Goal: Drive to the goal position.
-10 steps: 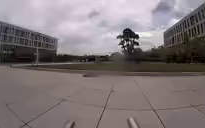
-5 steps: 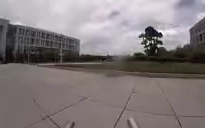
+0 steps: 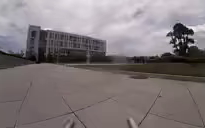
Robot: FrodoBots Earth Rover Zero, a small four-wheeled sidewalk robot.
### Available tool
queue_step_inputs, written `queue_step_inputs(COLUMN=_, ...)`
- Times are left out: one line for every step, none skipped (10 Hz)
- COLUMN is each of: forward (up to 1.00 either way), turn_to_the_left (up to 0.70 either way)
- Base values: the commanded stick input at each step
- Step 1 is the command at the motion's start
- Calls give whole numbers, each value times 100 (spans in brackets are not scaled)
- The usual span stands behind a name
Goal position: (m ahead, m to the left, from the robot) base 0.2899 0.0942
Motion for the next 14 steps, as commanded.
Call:
queue_step_inputs(forward=0, turn_to_the_left=100)
queue_step_inputs(forward=0, turn_to_the_left=30)
queue_step_inputs(forward=0, turn_to_the_left=0)
queue_step_inputs(forward=0, turn_to_the_left=0)
queue_step_inputs(forward=0, turn_to_the_left=0)
queue_step_inputs(forward=0, turn_to_the_left=0)
queue_step_inputs(forward=0, turn_to_the_left=0)
queue_step_inputs(forward=0, turn_to_the_left=0)
queue_step_inputs(forward=0, turn_to_the_left=0)
queue_step_inputs(forward=0, turn_to_the_left=0)
queue_step_inputs(forward=-37, turn_to_the_left=0)
queue_step_inputs(forward=-100, turn_to_the_left=1)
queue_step_inputs(forward=-100, turn_to_the_left=1)
queue_step_inputs(forward=-100, turn_to_the_left=1)
